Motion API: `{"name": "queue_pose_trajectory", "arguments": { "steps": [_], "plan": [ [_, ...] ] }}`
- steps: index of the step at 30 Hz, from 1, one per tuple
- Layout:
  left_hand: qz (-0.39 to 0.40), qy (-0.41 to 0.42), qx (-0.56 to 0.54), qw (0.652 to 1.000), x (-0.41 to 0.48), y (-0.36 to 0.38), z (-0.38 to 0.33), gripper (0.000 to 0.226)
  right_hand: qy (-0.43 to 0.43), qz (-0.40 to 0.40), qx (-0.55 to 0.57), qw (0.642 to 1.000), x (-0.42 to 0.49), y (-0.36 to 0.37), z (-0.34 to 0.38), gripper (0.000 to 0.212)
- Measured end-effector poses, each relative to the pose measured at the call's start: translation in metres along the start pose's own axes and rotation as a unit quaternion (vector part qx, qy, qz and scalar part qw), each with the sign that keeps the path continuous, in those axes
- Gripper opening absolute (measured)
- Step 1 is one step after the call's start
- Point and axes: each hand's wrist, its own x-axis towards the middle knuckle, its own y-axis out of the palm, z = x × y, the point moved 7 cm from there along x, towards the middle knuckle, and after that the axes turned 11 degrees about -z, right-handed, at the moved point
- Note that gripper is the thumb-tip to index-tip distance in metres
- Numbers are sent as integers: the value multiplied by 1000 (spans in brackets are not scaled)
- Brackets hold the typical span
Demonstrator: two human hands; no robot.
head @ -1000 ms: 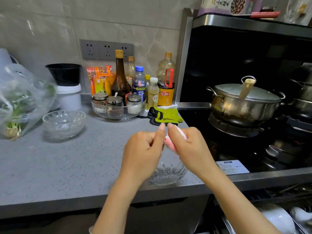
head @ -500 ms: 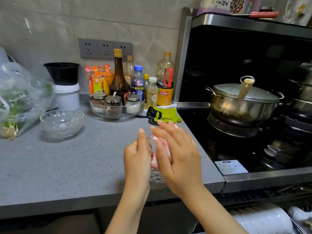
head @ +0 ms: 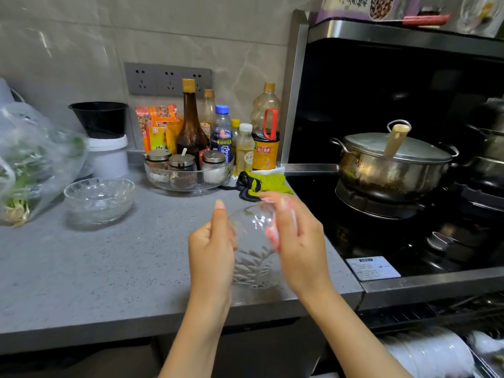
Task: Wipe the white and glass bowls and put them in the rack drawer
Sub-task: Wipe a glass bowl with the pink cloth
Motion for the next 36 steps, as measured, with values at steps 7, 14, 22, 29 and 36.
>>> {"name": "queue_pose_trajectory", "arguments": {
  "steps": [7,14,22,29,36],
  "plan": [
    [21,-81,-70,994,2,0,2,46,332,-48,192,922,-17,-12,-55,36],
    [144,2,196,970,3,5,5,98,188,-91,118,971,0,-28,-29,63],
    [261,-147,199,933,-15,9,19,96,22,-6,109,994,-5,-25,-27,55],
    [296,-245,-33,922,-16,5,29,63,-89,106,13,990,-14,-26,-18,57],
    [266,-107,2,958,-18,-1,30,58,-97,305,-249,914,-29,-2,-29,54]
  ]
}}
